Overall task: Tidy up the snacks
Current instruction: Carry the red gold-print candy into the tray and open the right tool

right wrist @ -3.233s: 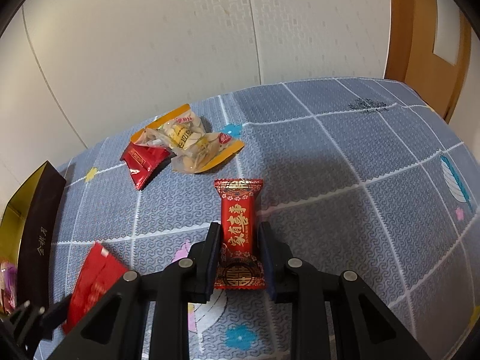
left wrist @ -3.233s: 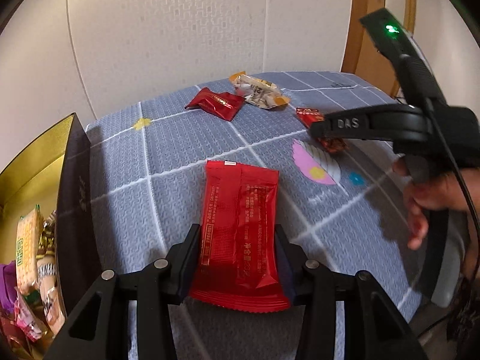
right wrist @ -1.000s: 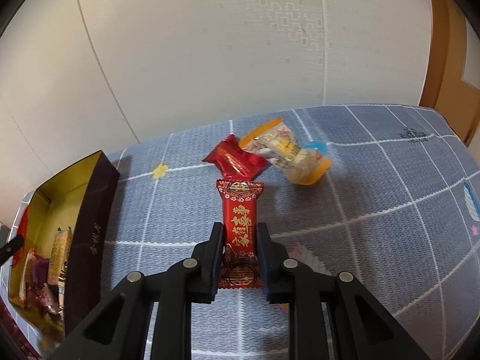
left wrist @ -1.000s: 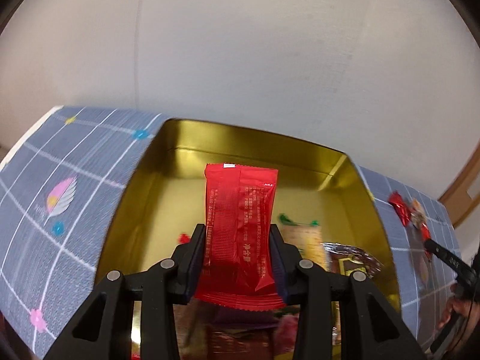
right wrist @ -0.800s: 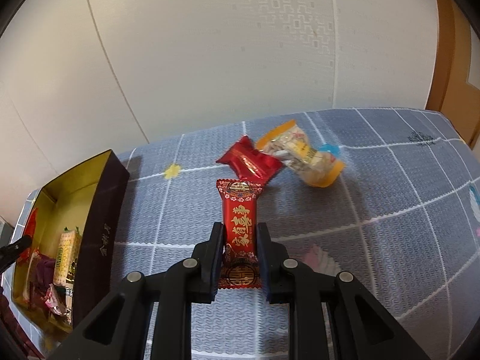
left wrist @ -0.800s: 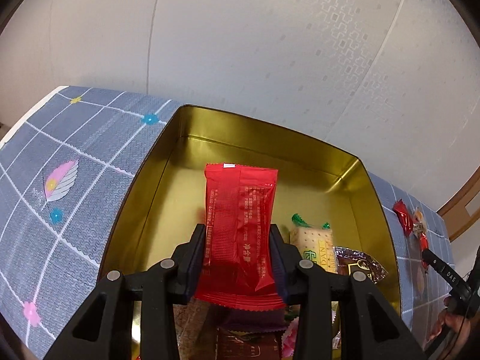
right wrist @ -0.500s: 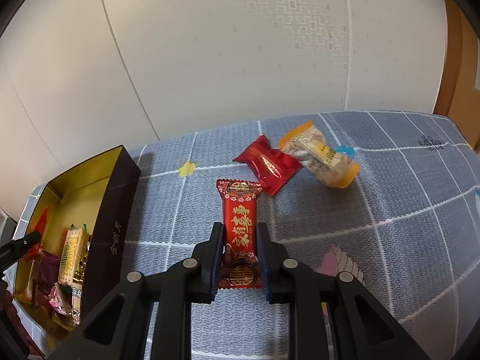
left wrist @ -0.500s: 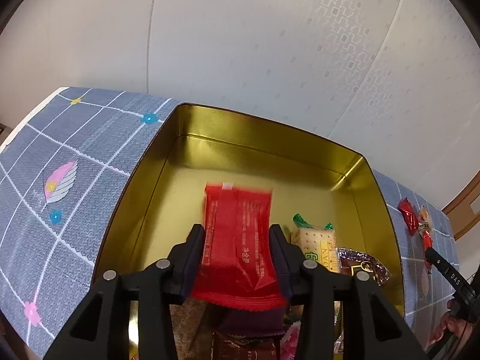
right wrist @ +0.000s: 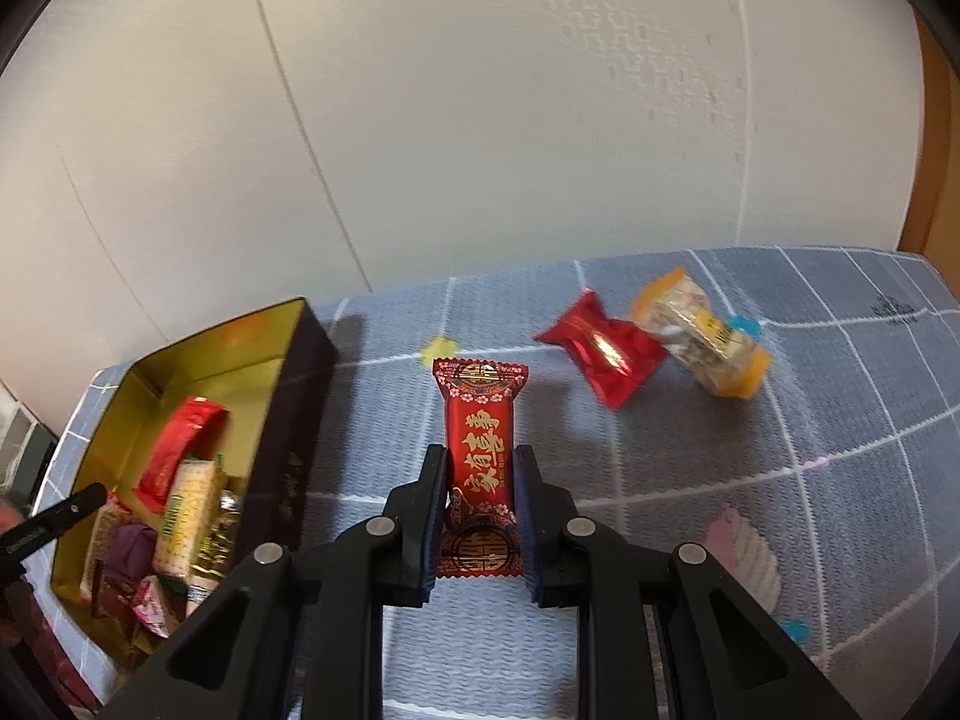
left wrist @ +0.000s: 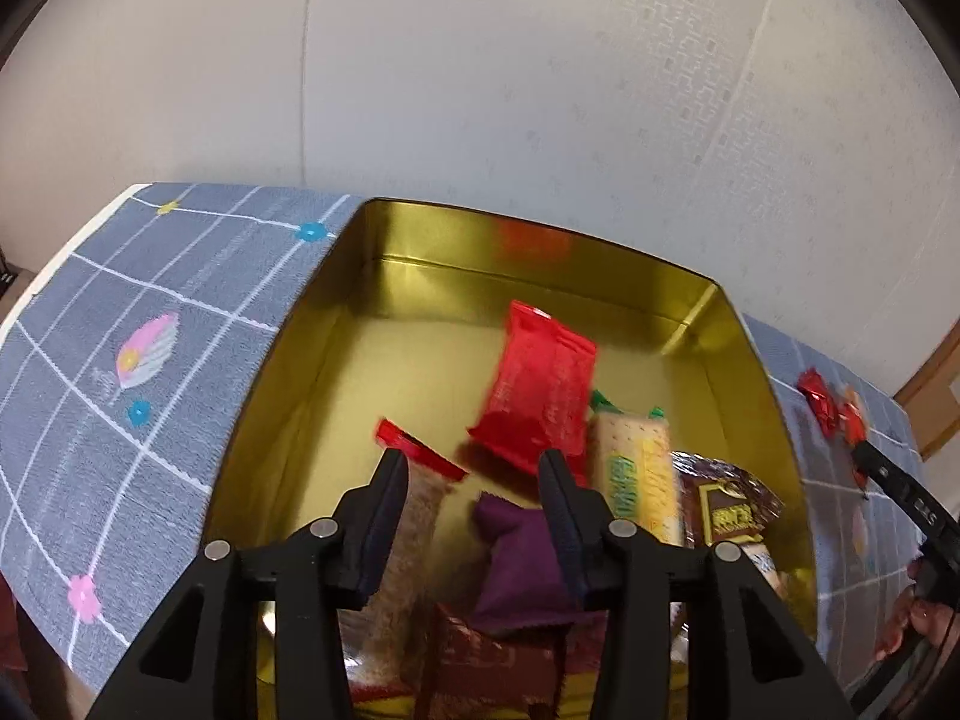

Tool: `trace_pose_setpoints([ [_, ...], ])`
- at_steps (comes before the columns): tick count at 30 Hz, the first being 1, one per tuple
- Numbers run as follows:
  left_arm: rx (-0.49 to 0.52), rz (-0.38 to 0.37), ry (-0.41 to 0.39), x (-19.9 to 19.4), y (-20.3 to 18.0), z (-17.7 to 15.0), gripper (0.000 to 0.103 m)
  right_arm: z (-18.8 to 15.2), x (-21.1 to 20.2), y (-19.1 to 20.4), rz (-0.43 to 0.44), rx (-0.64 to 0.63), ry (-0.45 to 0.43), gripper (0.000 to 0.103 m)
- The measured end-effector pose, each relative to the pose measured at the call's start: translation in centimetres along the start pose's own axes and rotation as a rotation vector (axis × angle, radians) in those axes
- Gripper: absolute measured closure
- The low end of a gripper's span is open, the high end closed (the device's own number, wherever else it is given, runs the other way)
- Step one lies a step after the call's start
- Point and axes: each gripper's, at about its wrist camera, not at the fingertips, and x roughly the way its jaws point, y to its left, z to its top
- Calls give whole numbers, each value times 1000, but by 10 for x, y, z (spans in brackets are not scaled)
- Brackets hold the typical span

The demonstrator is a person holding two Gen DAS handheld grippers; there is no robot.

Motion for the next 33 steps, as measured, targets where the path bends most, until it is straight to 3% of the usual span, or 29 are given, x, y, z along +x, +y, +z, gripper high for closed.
trace_pose_setpoints([
  [18,112,-16,42,-4,-27,-29,57,-4,4,70,195,-123,-29,81],
  [25,180,-3,22,-8,-42,-38,57,-9,13,98,244,-193,-5,81],
  [33,183,-5,12,-11,-42,-38,57,-8,27,112,258,-228,21,81],
])
